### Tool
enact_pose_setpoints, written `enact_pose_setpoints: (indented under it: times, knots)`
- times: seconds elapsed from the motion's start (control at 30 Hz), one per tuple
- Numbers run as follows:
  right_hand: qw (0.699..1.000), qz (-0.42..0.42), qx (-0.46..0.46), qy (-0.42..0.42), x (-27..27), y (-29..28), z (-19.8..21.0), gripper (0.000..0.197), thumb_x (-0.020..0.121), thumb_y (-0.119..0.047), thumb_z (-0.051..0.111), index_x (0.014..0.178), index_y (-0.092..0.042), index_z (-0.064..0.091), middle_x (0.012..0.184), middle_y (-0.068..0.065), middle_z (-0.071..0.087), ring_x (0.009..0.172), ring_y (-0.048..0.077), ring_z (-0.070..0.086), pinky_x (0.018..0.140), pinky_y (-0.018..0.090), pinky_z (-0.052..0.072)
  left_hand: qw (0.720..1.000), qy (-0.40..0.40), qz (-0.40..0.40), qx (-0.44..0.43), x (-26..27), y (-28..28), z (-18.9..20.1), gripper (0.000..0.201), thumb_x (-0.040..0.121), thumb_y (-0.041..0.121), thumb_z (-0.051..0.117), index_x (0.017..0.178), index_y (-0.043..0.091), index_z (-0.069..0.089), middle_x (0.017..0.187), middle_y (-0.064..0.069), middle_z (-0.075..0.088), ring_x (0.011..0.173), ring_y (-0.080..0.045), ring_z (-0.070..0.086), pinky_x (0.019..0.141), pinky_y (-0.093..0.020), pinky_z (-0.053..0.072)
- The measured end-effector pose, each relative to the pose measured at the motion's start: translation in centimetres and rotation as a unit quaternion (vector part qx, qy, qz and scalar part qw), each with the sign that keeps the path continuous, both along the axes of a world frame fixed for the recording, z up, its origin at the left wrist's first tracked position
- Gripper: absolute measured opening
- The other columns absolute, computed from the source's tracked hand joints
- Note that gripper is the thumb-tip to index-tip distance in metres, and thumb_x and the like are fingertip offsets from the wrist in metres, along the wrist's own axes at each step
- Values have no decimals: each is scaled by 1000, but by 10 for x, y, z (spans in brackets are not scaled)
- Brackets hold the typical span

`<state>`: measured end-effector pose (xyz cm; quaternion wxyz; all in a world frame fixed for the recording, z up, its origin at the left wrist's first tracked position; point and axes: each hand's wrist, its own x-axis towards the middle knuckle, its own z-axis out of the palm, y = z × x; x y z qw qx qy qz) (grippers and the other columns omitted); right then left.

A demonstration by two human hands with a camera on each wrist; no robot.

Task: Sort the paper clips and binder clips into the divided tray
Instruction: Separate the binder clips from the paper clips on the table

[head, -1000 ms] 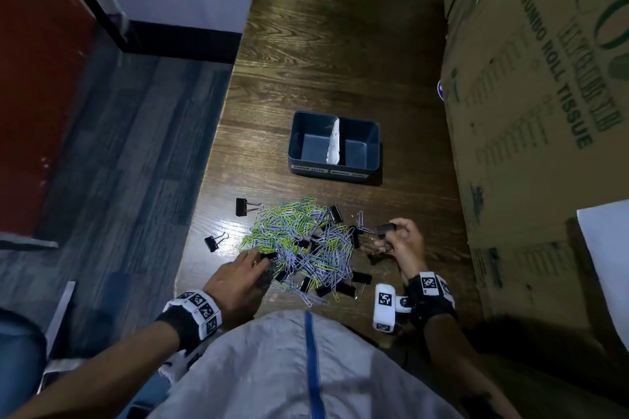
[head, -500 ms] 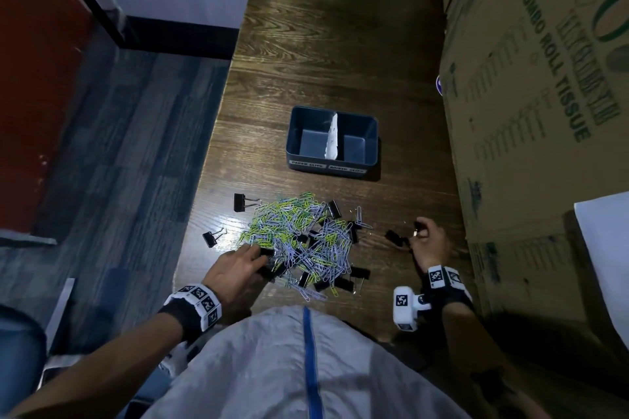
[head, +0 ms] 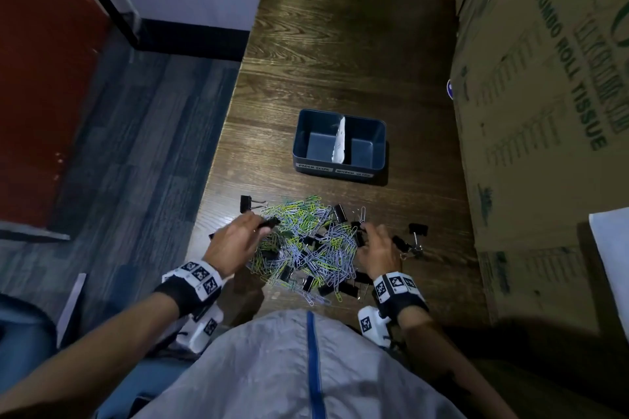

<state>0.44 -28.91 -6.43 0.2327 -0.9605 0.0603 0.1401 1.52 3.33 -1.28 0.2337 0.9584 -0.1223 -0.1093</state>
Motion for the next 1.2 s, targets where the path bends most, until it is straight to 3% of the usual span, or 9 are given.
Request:
enact_pose_setpoints:
  times: [0.13, 0.27, 0.4, 0.5, 0.7, 0.83, 0.93, 1.07, 1.2]
  knots:
    - [999, 30, -19, -27, -1, -2, -7, 66, 79, 1, 73, 139, -17, 53, 122, 12, 54, 86, 28, 64, 70, 39, 58, 989, 12, 140, 55, 34, 25, -3, 24, 99, 32, 47, 111, 15, 59, 104, -8, 60, 93, -32, 61, 72, -41, 48]
    - [999, 36, -18, -24, 0, -4, -9, 56, 77, -1, 74, 127, -14, 53, 116, 12, 53, 90, 31, 63, 70, 46, 59, 953, 109, 262, 108, 56, 47, -11, 33, 101, 33, 42, 101, 5, 61, 110, -24, 63, 102, -41, 60, 80, -44, 47]
    - [998, 56, -30, -22, -4, -4, -11, 47, 75, -1, 77, 118, -10, 60, 116, 12, 56, 89, 29, 64, 70, 44, 60, 926, 183, 316, 95, 59, 55, -20, 41, 101, 37, 41, 111, 4, 64, 118, -26, 62, 109, -41, 57, 90, -45, 47]
    - [995, 85, -41, -36, -5, -4, -13, 44, 74, -1, 76, 114, -11, 61, 115, 9, 56, 89, 27, 64, 69, 40, 60, 923, 203, 315, 87, 52, 50, -20, 41, 100, 43, 44, 106, 9, 65, 114, -22, 64, 106, -38, 59, 87, -44, 48]
    - [992, 113, -45, -37, -4, -6, -10, 42, 77, -12, 78, 116, -15, 62, 115, 6, 53, 90, 22, 62, 71, 36, 59, 975, 16, 137, 173, 32, 19, -14, 34, 91, 31, 59, 113, 6, 54, 105, -13, 60, 91, -31, 59, 77, -46, 49]
    - [992, 113, -45, -27, -4, -6, -8, 33, 81, -14, 78, 111, -15, 64, 114, 5, 53, 88, 21, 64, 72, 35, 60, 994, -10, -32, 103, 30, -32, -19, 23, 87, 17, 63, 109, 11, 60, 99, -4, 57, 86, -19, 52, 79, -37, 52]
    - [994, 105, -34, -20, -4, -3, -10, 33, 82, -7, 76, 113, -13, 66, 120, 6, 59, 89, 24, 67, 73, 39, 61, 985, 3, -135, 105, 40, -74, -19, 30, 89, 19, 59, 119, 14, 56, 110, -4, 56, 98, -20, 52, 89, -35, 51]
    - [995, 94, -35, -2, -6, 4, -6, 37, 84, -1, 72, 119, -13, 68, 130, 9, 57, 97, 27, 67, 80, 39, 61, 976, 26, -176, 123, 64, -124, -15, 53, 88, 12, 57, 138, 10, 40, 134, -11, 48, 120, -27, 46, 105, -41, 42]
    - [998, 55, 16, 20, -8, -3, 3, 23, 78, -8, 80, 97, -17, 70, 113, 2, 57, 93, 23, 64, 76, 41, 59, 966, 41, -207, 152, 86, -149, -21, 67, 85, 17, 65, 145, 17, 35, 145, -11, 40, 128, -32, 40, 106, -45, 38]
